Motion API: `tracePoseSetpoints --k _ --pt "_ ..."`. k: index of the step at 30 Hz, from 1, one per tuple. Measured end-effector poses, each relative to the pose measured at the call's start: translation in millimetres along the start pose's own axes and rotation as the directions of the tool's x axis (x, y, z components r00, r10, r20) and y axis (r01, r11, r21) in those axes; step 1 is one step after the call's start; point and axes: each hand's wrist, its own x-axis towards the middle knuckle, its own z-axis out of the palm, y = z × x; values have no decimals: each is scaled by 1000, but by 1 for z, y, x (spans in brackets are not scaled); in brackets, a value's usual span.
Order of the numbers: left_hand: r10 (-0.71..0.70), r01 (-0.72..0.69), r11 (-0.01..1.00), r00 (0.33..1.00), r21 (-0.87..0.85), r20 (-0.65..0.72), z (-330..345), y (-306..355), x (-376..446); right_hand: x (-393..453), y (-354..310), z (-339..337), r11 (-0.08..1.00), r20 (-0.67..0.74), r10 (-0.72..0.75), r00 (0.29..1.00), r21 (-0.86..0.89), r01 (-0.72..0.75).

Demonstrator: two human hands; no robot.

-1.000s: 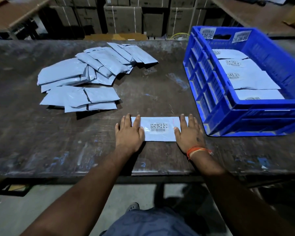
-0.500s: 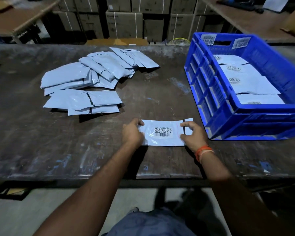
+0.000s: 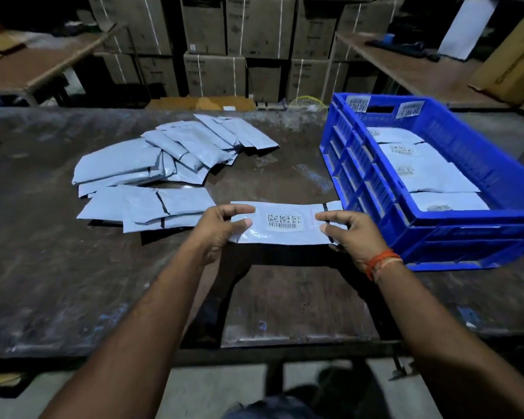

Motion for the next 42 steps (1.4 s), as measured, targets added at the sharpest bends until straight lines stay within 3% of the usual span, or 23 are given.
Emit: tracePoseSetpoints --k 5,12,23,28,32,36,38,42 --pt "73 -73 997 997 4 0 -7 63 -1 14 -53 -5 998 -10 -57 998 -1 57" --pt "203 -201 976 979 78 -9 19 112 12 23 -106 -43 978 -71 -175 982 -128 165" --pt "289 -299 938 954 177 82 172 147 60 48 -109 -198 995 -227 -49 973 -94 29" --pt "309 -315 873 948 373 78 250 143 75 67 -82 -282 980 -176 15 984 -194 -50" --pt "249 -258 735 963 627 105 294 139 76 75 -61 -323 927 -85 74 994 -361 -99" --pt "170 -217 360 971 907 165 334 148 71 87 -39 -342 822 60 138 989 -564 -81" --pt "70 -176 212 984 961 164 352 146 73 94 -31 -343 758 71 134 988 -649 -56" --pt "-123 -92 70 987 993 100 374 133 80 100 -20 -342 661 88 156 984 -750 -38"
